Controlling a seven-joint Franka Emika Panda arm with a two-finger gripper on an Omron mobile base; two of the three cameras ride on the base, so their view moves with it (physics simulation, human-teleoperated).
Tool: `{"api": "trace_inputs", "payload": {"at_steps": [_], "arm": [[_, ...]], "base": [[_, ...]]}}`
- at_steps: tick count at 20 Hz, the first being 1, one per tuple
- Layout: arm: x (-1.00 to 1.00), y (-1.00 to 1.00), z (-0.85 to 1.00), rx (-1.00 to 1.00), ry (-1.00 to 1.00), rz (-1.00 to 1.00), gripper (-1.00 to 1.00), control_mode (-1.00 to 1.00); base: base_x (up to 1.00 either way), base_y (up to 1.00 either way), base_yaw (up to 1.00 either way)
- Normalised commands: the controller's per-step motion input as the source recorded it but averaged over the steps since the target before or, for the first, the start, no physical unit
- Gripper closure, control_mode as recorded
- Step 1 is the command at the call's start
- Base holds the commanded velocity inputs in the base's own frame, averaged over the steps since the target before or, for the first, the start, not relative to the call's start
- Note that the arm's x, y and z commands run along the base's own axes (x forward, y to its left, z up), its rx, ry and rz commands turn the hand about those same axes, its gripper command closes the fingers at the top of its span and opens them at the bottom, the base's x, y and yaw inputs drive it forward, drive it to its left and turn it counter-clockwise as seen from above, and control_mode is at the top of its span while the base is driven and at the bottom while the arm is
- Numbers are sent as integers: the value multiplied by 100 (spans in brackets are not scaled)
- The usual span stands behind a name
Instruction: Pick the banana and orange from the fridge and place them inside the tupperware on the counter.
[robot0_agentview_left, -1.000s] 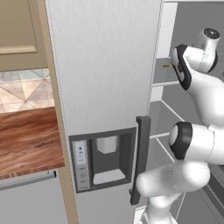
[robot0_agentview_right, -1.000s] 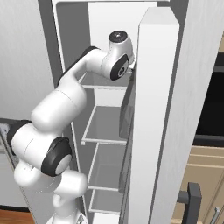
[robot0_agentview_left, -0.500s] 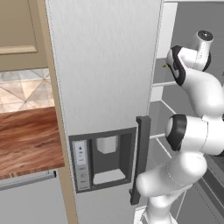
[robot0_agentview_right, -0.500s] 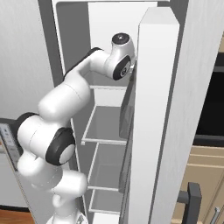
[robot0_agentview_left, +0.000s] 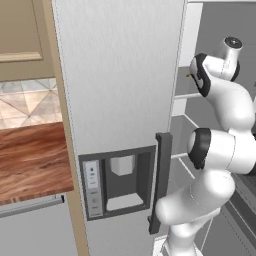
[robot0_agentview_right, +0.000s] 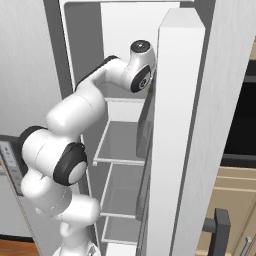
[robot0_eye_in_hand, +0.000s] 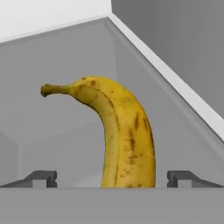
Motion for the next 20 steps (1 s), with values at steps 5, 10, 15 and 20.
{"api": "trace_inputs", "payload": {"at_steps": [5,10,15,20], "arm": [[5,0,-21,0,13,0,100,-100],[1,0,-15,0,16,0,100,-100],[0,0,-13,0,9,0,100,-100],[-20,2,-12,0,-3,0,100,-100]], "base": [[0,0,0],[0,0,0],[0,0,0],[0,0,0]]}}
